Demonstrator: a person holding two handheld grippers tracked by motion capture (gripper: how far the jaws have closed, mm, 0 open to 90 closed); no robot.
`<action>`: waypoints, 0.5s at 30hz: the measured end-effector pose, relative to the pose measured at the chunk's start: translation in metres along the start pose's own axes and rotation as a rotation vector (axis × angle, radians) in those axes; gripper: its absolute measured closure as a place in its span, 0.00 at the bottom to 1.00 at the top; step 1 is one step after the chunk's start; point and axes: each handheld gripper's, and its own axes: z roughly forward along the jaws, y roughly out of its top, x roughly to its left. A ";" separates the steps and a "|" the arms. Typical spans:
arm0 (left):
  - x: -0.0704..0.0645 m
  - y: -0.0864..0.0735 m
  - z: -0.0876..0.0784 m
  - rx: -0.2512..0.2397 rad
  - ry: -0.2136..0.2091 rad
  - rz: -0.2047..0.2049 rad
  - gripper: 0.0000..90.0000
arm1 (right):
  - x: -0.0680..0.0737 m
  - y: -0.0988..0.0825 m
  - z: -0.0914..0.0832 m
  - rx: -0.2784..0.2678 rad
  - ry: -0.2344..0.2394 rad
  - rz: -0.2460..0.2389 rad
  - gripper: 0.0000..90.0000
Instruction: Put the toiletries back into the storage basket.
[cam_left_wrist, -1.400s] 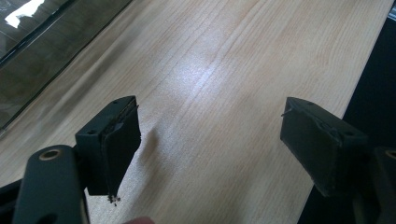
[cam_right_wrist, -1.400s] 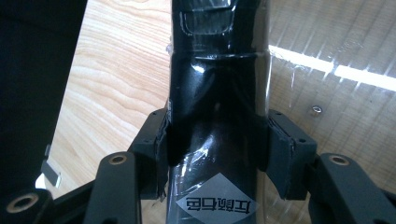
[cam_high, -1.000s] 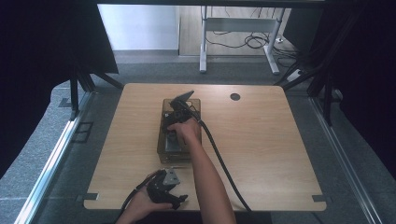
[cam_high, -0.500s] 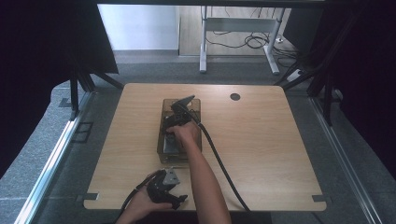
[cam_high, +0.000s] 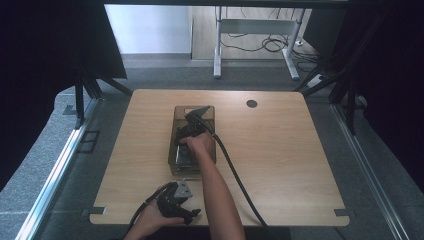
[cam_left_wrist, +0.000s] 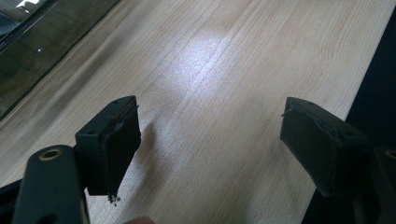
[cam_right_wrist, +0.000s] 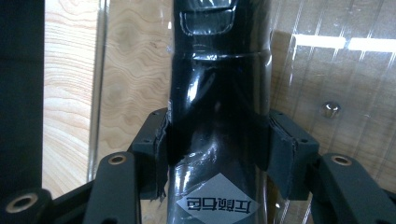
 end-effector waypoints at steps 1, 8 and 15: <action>0.000 0.000 0.000 0.002 -0.002 0.002 0.23 | 0.000 0.000 0.001 0.000 -0.003 0.000 0.50; -0.001 0.000 0.000 0.002 -0.004 0.001 0.23 | 0.001 0.000 -0.003 -0.002 -0.026 0.003 0.44; -0.002 0.001 0.002 0.002 -0.004 0.002 0.23 | 0.004 0.000 -0.027 -0.028 -0.054 -0.034 0.43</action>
